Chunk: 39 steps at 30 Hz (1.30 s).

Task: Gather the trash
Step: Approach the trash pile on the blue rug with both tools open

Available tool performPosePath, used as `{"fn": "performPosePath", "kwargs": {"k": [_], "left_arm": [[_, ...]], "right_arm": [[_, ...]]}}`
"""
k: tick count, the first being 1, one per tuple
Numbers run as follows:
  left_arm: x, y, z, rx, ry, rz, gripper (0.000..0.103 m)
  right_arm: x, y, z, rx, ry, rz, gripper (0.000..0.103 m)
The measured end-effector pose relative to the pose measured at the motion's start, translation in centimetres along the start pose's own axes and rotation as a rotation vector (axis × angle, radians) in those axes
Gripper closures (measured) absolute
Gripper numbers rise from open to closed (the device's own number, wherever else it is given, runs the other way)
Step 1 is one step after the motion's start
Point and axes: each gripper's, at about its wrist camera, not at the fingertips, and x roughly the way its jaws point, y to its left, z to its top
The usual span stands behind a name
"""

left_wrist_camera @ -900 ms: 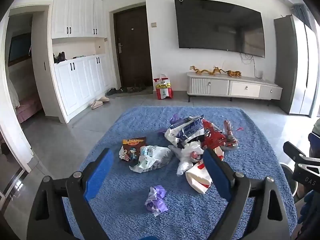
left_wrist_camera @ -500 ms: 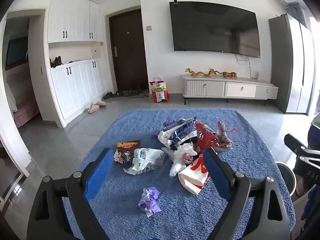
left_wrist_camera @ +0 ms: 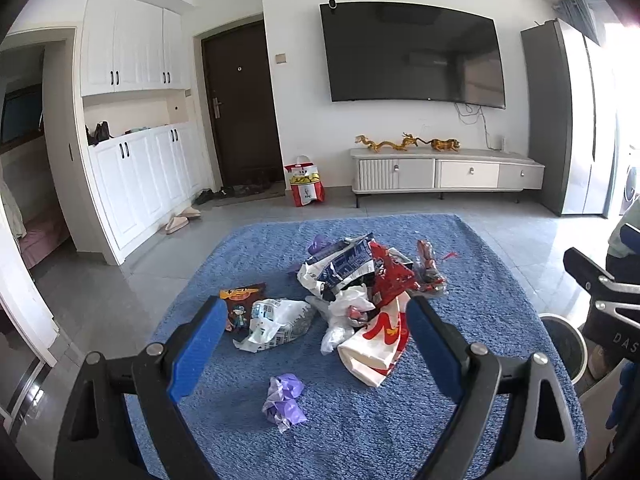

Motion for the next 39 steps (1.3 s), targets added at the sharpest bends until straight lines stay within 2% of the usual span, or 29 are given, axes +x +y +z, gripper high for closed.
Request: {"fn": "performPosePath", "kwargs": {"k": [5,13,24,33,39], "left_arm": [[-0.3,0.3,0.3,-0.018,-0.002,-0.022,0.012],[-0.8,0.1,1.2,0.016,-0.046,0.019,0.012],[1.6,-0.6,2.4,0.058,-0.008,0.054,0.012],[3.0,0.0,2.3,0.026,0.010,-0.032,0.012],[3.0,0.1,2.3,0.024,0.015,-0.024,0.012]], "right_arm": [[-0.6,-0.1,0.5,-0.008,-0.016,-0.012,0.000],[-0.8,0.0,1.6,-0.025,-0.043,-0.008,0.000],[0.4,-0.5,2.3,-0.031,-0.046,-0.001,0.000],[2.0,0.1,2.5,-0.041,-0.011,0.004,0.000],[2.0,0.6,2.6,-0.044,-0.006,0.024,0.000]]}}
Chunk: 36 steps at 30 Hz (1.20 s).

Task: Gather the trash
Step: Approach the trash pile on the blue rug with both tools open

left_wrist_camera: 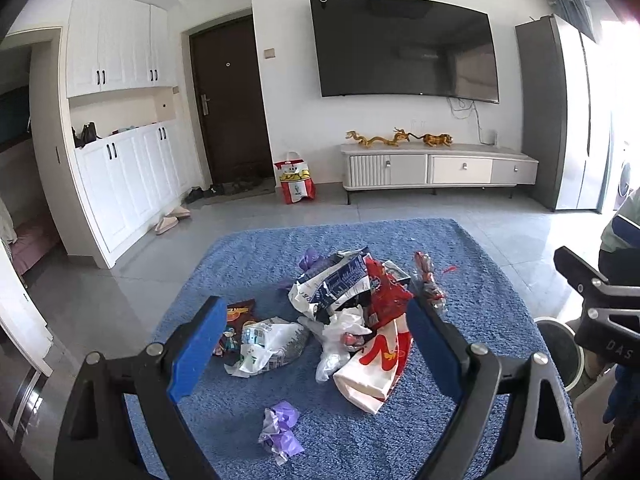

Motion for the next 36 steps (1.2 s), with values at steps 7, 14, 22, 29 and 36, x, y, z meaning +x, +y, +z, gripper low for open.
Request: {"fn": "performPosePath", "kwargs": {"k": [7,14,22,29,36], "left_arm": [[-1.1,0.0,-0.3,0.008,0.002,0.032,0.012],[-3.7,0.2,0.2,0.002,-0.058,0.049,0.012],[-4.1,2.1,0.4,-0.043,-0.068,0.056,0.012],[-2.6,4.3,-0.6,-0.077,-0.002,0.034,0.012],[-1.3,6.9,-1.8,-0.118,0.021,0.043,0.012]], "right_arm": [[-1.1,0.0,0.2,-0.007,-0.012,0.019,0.000],[-3.9,-0.7,1.1,0.005,-0.073,0.013,0.000],[-4.0,-0.7,1.8,-0.002,-0.076,0.005,0.000],[-3.2,0.2,1.6,-0.003,-0.043,0.031,0.000],[-2.1,1.6,1.1,-0.021,0.003,0.057,0.000]]}}
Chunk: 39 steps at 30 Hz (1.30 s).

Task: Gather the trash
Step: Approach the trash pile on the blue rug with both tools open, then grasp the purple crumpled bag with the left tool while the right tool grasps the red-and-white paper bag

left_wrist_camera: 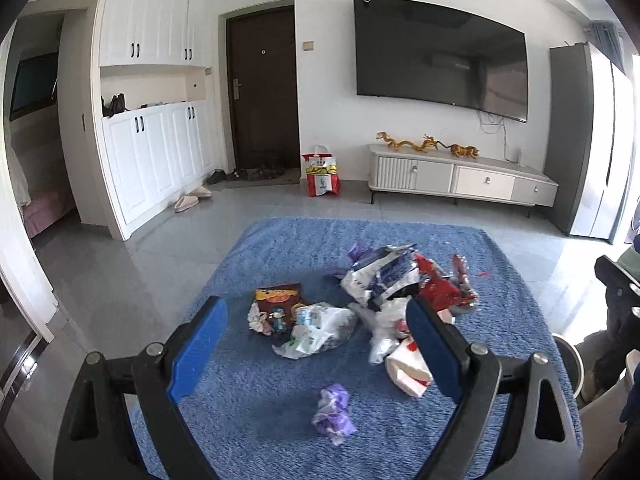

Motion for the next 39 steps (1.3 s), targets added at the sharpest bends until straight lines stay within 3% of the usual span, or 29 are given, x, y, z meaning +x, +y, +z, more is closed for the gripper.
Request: {"fn": "performPosePath", "kwargs": {"k": [16,23,30,35,39], "left_arm": [[4.6,5.0,-3.6,-0.056,0.138,0.011,0.012],[6.1,5.6,-4.8,-0.065,0.200,-0.034,0.012],[7.8,5.5,-6.3,-0.105,0.277,-0.202,0.013],[9.0,3.8,-7.6,-0.075,0.330,-0.300,0.014],[10.2,2.9,-8.7,-0.069,0.396,-0.336,0.030]], "right_arm": [[4.0,3.0,-1.0,0.006,0.121,0.072,0.000],[6.7,4.8,-1.7,0.004,0.188,0.140,0.002],[10.5,5.6,-3.4,0.043,0.295,0.258,0.026],[14.3,6.2,-5.1,0.103,0.396,0.352,0.034],[17.0,7.1,-6.3,0.130,0.461,0.422,0.036]]}}
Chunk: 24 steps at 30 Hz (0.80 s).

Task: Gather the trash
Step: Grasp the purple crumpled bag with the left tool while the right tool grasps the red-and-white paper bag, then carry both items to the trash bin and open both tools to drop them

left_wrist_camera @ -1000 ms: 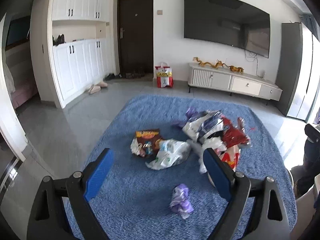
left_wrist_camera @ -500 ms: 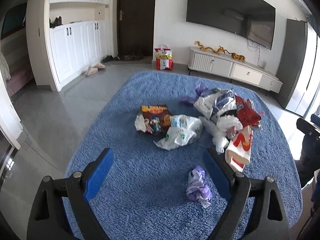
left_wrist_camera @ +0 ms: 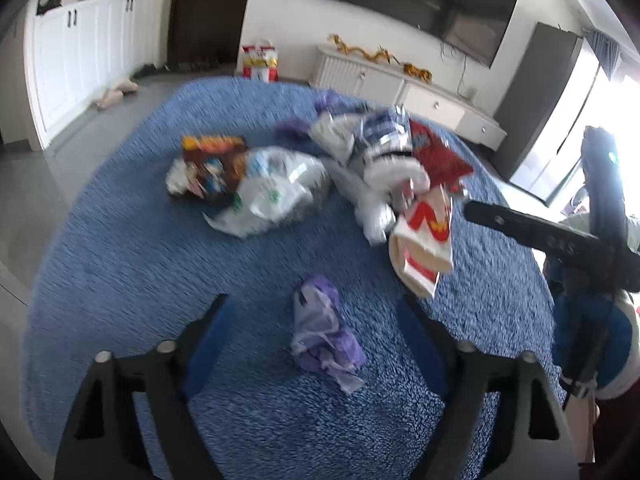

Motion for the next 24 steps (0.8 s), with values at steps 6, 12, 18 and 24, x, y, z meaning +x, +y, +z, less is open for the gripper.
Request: {"fn": "performPosePath", "kwargs": {"k": [6,12,18,24], "left_arm": [[1.7,0.2,-0.3,-0.031,0.067,-0.015,0.056],[1.8,-0.2,-0.5,-0.036,0.073,0.002,0.073],[-0.1,-1.5,-0.5,-0.015,0.048,0.033,0.073],[-2.0,-4.3,0.0,0.039,0.021,0.051,0.073]], "right_arm": [[3.8,-0.3,0.6,0.062,0.065,0.123,0.041],[5.3,-0.4,-0.1,0.098,0.085,0.209,0.065],[2.6,-0.8,-1.4,0.085,0.053,0.229,0.073],[-1.6,-1.9,-2.2,0.060,-0.014,0.215,0.074]]}}
